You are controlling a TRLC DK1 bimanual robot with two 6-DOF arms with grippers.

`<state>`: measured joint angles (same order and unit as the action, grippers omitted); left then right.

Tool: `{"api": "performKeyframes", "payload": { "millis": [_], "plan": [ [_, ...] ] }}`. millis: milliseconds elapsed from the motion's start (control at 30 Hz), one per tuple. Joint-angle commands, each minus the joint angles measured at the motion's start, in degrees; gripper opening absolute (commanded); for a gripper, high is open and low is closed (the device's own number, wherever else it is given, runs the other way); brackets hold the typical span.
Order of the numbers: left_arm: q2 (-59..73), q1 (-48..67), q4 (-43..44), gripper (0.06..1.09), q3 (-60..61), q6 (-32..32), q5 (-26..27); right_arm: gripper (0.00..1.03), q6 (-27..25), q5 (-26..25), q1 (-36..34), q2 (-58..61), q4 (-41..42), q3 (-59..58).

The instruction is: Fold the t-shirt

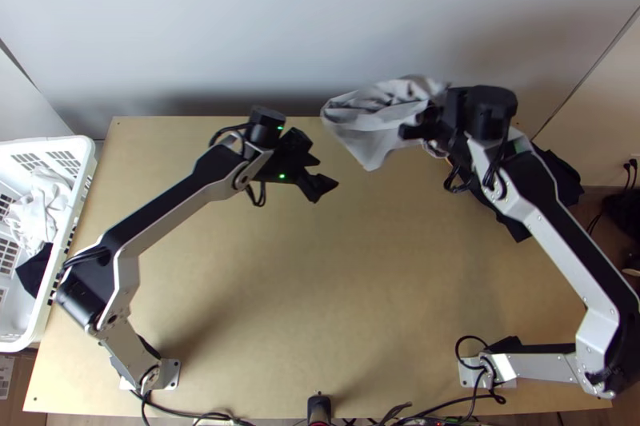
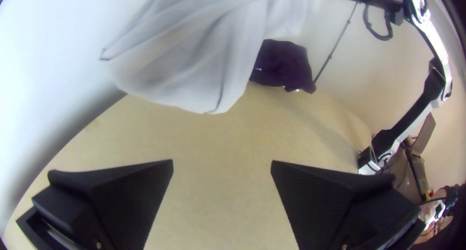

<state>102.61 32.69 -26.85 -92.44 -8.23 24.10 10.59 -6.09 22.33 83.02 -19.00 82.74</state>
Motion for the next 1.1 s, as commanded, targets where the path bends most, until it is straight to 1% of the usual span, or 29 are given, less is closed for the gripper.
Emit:
{"api": "performKeyframes", "payload": {
  "millis": [0, 100, 133, 267, 367, 467, 533, 633, 700, 767, 833, 967, 1067],
  "plan": [
    [-4.61, -2.36, 0.31, 1.04, 4.73, -1.18, -0.63, 0.03, 6.55, -0.86, -9.23, 4.52, -1.56, 4.54],
    [-5.40, -2.72, 0.22, 1.04, 5.96, -1.09, -0.63, 0.03, 9.98, -0.50, -12.48, 8.38, -8.15, 10.60],
    [-5.49, -2.63, 0.22, 1.04, 6.22, -1.00, -0.72, 0.03, 11.12, 0.37, -13.27, 9.61, -9.91, 12.18],
    [-5.58, -2.19, 0.40, 1.04, 6.57, -0.82, -0.98, 0.03, 16.92, 7.58, -16.61, 13.74, -17.29, 18.16],
    [-5.14, -1.84, 0.57, 1.04, 6.57, -0.74, -1.25, 0.03, 20.44, 10.57, -19.25, 16.38, -21.25, 22.11],
    [-4.79, -1.57, 0.75, 1.04, 6.93, -0.65, -1.33, 0.03, 26.50, 17.60, -23.21, 19.54, -25.20, 26.86],
    [-4.79, -1.31, 1.10, 1.04, 7.28, -0.56, -1.42, 0.03, 30.19, 20.59, -25.40, 20.78, -25.73, 28.88],
    [-4.79, -0.96, 1.10, 1.04, 7.45, -0.56, -1.60, 0.03, 33.53, 20.94, -27.34, 21.65, -25.64, 31.08],
    [-4.79, -0.87, 1.19, 1.04, 7.45, -0.56, -1.69, 0.03, 37.40, 21.03, -28.74, 22.71, -25.64, 32.40],
    [-4.87, -0.78, 1.19, 1.04, 7.45, -0.65, -1.77, 0.03, 38.63, 20.94, -30.24, 24.38, -25.20, 34.24],
    [-4.87, -0.78, 1.19, 1.04, 7.45, -0.65, -1.77, 0.03, 41.35, 21.03, -32.35, 26.40, -25.20, 35.74],
    [-4.96, -0.78, 1.19, 1.04, 7.45, -0.65, -1.95, 0.03, 45.84, 20.94, -35.51, 28.16, -25.20, 34.42],
    [-4.87, -0.78, 1.19, 1.04, 7.45, -0.74, -2.04, 0.03, 47.15, 21.20, -36.92, 28.25, -25.64, 32.66]
  ]
}}
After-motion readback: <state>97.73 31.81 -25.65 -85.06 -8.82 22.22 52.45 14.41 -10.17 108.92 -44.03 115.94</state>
